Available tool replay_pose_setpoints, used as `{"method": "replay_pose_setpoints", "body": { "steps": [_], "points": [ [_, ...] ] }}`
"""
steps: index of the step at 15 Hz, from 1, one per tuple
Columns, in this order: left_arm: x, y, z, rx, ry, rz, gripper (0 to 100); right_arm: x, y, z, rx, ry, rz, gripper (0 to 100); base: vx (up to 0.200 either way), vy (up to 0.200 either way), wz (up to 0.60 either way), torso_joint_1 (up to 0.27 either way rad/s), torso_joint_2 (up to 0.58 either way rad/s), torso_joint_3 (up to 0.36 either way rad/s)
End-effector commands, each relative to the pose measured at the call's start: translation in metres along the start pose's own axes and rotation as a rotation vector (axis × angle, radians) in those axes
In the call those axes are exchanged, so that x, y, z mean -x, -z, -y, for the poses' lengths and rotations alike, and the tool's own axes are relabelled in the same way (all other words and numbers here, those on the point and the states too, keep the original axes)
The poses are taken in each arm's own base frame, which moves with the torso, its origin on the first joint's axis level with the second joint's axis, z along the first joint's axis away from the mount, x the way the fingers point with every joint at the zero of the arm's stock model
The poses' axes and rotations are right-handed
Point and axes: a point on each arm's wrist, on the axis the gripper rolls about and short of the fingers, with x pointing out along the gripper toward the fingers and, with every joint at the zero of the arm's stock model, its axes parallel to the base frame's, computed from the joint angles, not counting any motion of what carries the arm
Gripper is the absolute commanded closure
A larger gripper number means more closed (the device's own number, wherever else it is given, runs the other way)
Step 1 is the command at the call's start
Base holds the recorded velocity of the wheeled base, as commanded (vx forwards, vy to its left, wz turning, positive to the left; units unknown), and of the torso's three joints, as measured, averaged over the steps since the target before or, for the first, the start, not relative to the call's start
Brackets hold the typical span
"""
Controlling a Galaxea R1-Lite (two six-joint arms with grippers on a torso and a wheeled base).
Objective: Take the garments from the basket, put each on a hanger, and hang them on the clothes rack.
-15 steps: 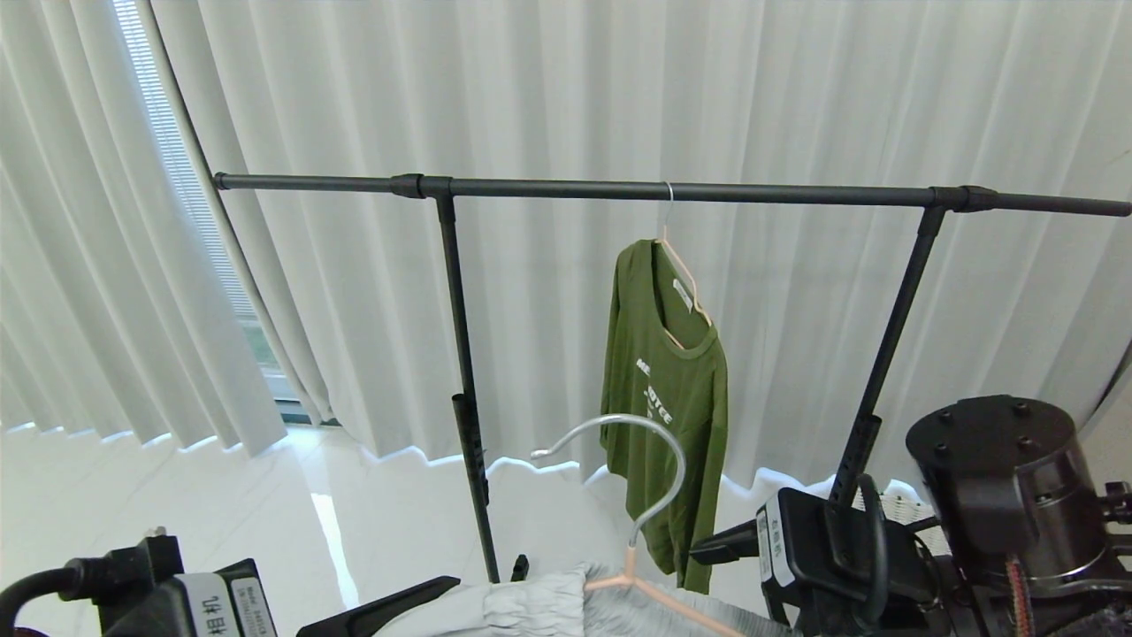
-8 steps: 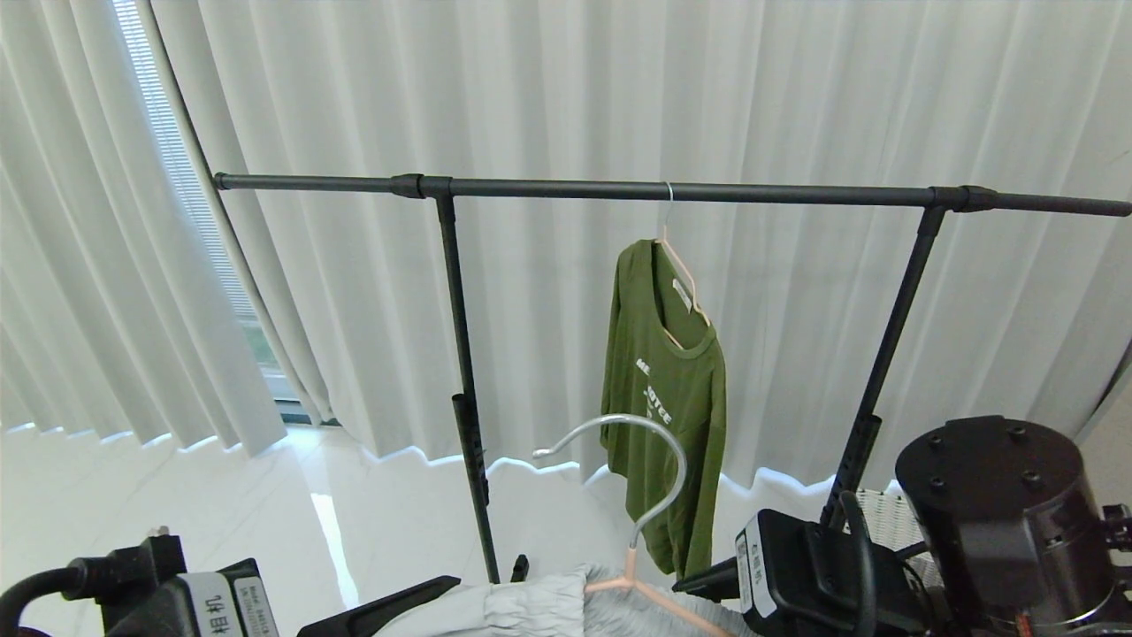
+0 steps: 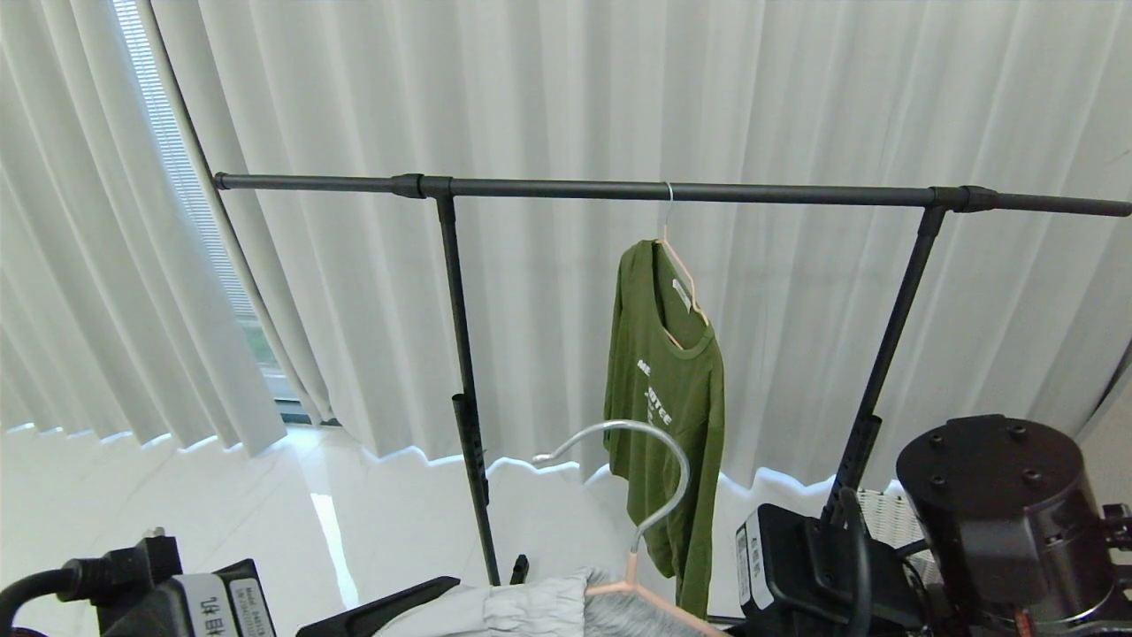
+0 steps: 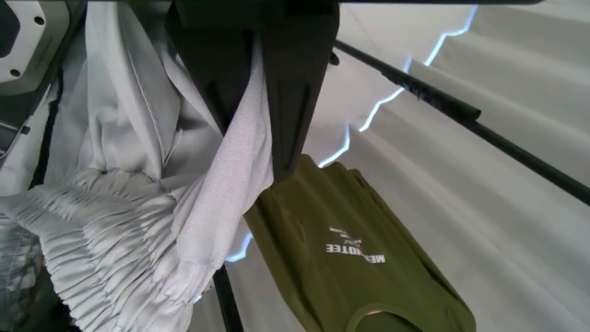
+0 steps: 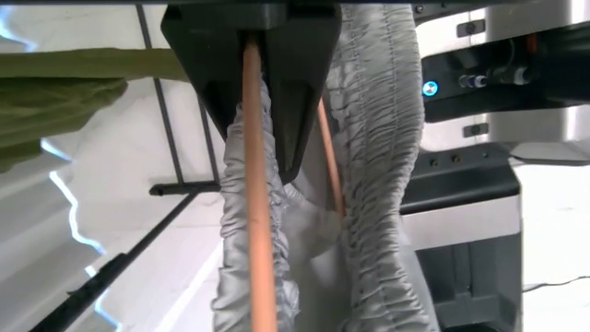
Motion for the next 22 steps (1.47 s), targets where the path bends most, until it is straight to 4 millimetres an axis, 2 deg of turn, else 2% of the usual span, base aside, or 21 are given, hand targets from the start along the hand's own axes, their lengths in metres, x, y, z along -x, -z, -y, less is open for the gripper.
{"method": "replay_pose_setpoints", "body": {
  "steps": [1,2,3,7,14,20,22],
  "points": [
    [-0.001,0.001,0.000,-0.001,0.000,-0.004,100,0.002,-0.001,0.000,0.006,0.009,0.008,100,0.000,0.000,0.00,0.000,0.00,0.000],
    [-0.001,0.001,0.001,-0.002,0.002,-0.006,100,0.004,-0.003,0.000,0.010,0.011,0.016,100,0.000,0.000,0.00,0.000,0.00,0.000],
    [-0.001,0.002,0.001,-0.001,0.001,-0.008,0,0.007,-0.004,-0.001,0.018,0.013,0.023,100,0.000,0.000,0.00,0.000,0.00,0.000],
    [0.005,0.016,-0.001,0.006,-0.024,-0.045,0,0.028,-0.011,0.005,0.049,0.134,-0.002,100,0.000,0.000,0.00,0.000,0.00,0.000],
    [0.023,0.048,-0.006,0.044,-0.113,-0.107,0,0.058,-0.024,0.032,0.045,0.315,0.066,100,0.000,0.000,0.00,0.000,0.00,0.000],
    [-0.001,0.089,-0.023,0.231,-0.291,-0.433,0,0.069,-0.045,0.033,0.067,0.335,0.153,100,0.000,0.000,0.00,0.000,0.00,0.000],
    [-0.009,0.092,-0.031,0.258,-0.320,-0.481,0,0.075,-0.049,0.030,0.076,0.333,0.174,100,0.000,0.000,0.00,0.000,0.00,0.000]
  ]
}}
